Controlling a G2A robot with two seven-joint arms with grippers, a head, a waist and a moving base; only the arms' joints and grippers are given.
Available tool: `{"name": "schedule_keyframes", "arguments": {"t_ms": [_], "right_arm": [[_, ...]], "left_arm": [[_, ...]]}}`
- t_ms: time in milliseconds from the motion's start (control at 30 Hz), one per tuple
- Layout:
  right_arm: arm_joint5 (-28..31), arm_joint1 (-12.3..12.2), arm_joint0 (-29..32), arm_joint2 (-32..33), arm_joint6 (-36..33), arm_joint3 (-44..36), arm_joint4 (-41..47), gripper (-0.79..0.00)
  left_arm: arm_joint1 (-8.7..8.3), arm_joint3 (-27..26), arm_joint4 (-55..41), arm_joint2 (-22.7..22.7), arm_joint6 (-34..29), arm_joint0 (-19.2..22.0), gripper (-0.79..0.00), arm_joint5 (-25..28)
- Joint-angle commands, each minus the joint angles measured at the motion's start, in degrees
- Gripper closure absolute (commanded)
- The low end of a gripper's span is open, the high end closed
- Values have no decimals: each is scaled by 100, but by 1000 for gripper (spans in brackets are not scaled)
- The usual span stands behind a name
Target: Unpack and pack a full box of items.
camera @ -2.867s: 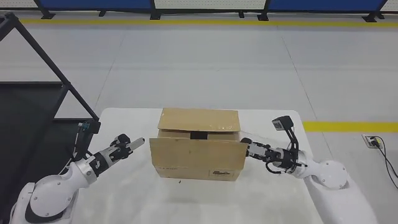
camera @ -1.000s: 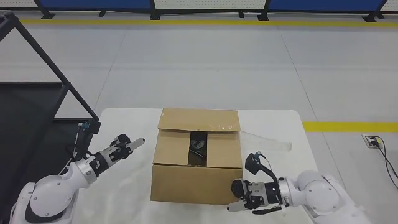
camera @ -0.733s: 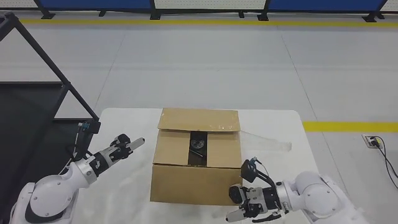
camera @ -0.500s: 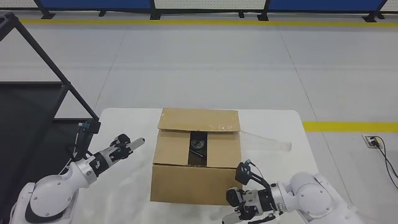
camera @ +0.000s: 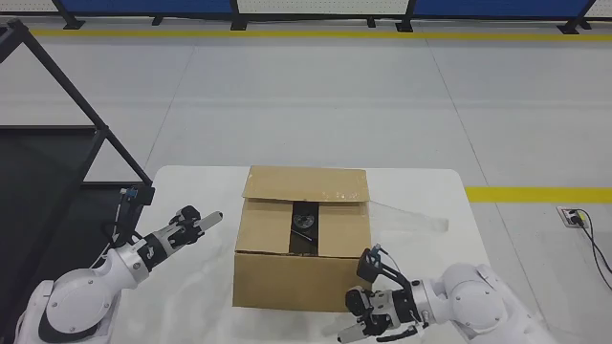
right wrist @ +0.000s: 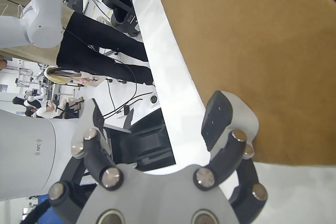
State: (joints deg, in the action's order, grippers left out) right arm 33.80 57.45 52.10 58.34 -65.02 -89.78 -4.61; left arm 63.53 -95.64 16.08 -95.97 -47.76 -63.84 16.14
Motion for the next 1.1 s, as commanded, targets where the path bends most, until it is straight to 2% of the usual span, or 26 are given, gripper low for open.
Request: {"name": "schedule_keyframes", "arguments": {"t_ms": [0,133,267,367,500,600,1000,1067], "right_arm": [[91,-25,46,54,-24,-140,2,-785],[321,-88,138,240,-82,-480,242,-785],[437,-154,221,581,47,-736,919,-785],[171,-178,200,837,333,-754,1359,-785],[-466,-160,103,998,849,-591,1974,-785],[-876,-146,20,1064,1254,-445,1870,-785],[-876,-146,20,1064,1254,-445,1870,-785],[-1160,-119,43,1018,1433,-403,2165,-785]], "left_arm": [[0,0,0,0,0,0,-785,0],[0,0,0,0,0,0,-785,0],[0,0,0,0,0,0,-785,0],[0,0,0,0,0,0,-785,0],[0,0,0,0,0,0,-785,0],[0,0,0,0,0,0,-785,0],[0,0,0,0,0,0,-785,0],[-1,-47,-17,30,94,-11,-785,-15]]}}
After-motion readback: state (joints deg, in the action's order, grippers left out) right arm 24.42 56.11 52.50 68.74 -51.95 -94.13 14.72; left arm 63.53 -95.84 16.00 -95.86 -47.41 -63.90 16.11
